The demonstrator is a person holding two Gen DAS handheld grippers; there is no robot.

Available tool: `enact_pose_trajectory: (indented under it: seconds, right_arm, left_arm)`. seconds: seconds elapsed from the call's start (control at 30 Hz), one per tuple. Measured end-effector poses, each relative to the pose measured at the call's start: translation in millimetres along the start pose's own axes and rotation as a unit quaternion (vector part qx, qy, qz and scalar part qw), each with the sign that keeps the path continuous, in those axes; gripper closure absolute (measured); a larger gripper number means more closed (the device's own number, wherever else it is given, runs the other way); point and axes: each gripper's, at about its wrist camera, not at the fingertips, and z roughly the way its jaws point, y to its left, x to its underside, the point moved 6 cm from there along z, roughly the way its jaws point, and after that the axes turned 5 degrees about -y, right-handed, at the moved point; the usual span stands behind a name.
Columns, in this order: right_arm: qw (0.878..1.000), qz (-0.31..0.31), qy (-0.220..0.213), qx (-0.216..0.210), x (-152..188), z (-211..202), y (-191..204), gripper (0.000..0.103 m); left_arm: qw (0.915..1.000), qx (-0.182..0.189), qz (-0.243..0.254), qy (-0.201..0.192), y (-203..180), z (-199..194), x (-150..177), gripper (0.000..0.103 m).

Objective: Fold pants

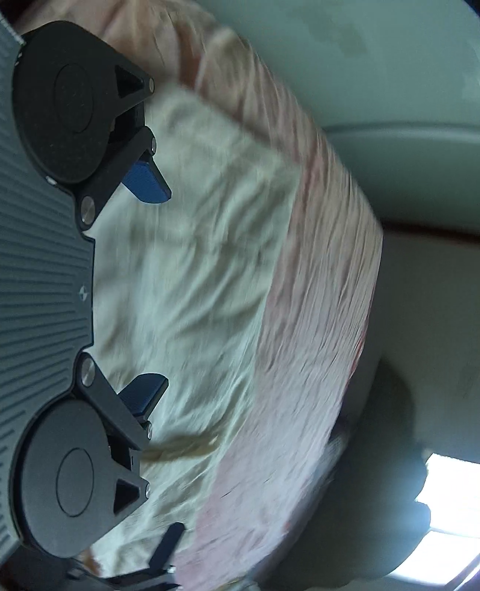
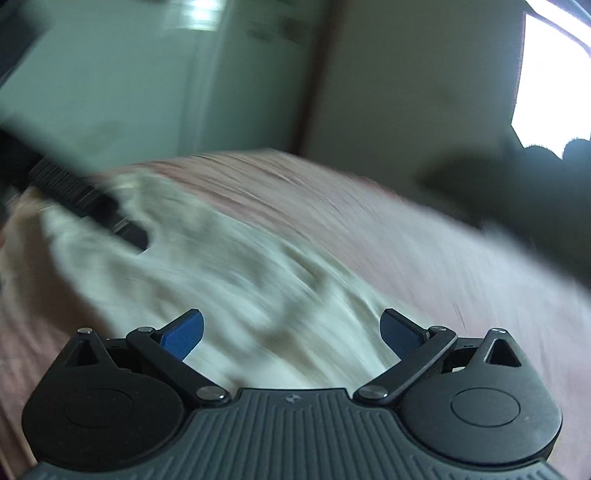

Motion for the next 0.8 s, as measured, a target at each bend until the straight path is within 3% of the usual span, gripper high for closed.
enact_pose_trajectory:
  seconds: [0.13,0.23,0.3,0.4,0.57,0.67,0.73,0.8]
  right_arm:
    - [0.990,-0.107,-0.024,-0.088,-21.4,7.4,72.2,0.002]
    - [0.973,-0.197,-0.026,-0.119,-23.0,15.0,116.7,0.011]
    - [0.959,-0.258,-0.024,-0.118,-18.7,19.8,138.6,0.013]
    - [0.938,-0.333,-0.015,-0.097,-8.8,27.2,159.2,0.025]
    - [0.919,-0.387,-0.019,-0.073,-7.4,39.0,178.5,0.055]
    - [0.909,-0.409,-0.031,-0.078,-6.9,45.9,190.6,0.077]
    - [0.920,-0.381,-0.036,-0.080,-15.1,45.9,187.5,0.081]
    - [0.951,-0.293,-0.028,-0.097,-32.4,45.4,168.3,0.081]
  left_arm:
    - [0.9976,-0.035,-0.059,0.007,59.2,-12.9,-5.3,0.003]
    - [0.9927,-0.038,-0.110,0.031,88.4,-9.0,0.3,0.004]
    - [0.9848,-0.008,-0.162,0.062,99.8,0.3,6.1,0.004]
    - [0.9674,0.035,-0.230,0.099,108.7,15.0,16.0,0.005]
    - [0.9476,0.086,-0.290,0.102,111.4,26.5,16.4,0.004]
    - [0.9284,0.127,-0.332,0.107,112.1,34.2,15.4,0.004]
    - [0.9202,0.145,-0.347,0.108,111.9,41.1,12.6,0.004]
    - [0.9144,0.163,-0.355,0.106,110.9,46.6,8.8,0.004]
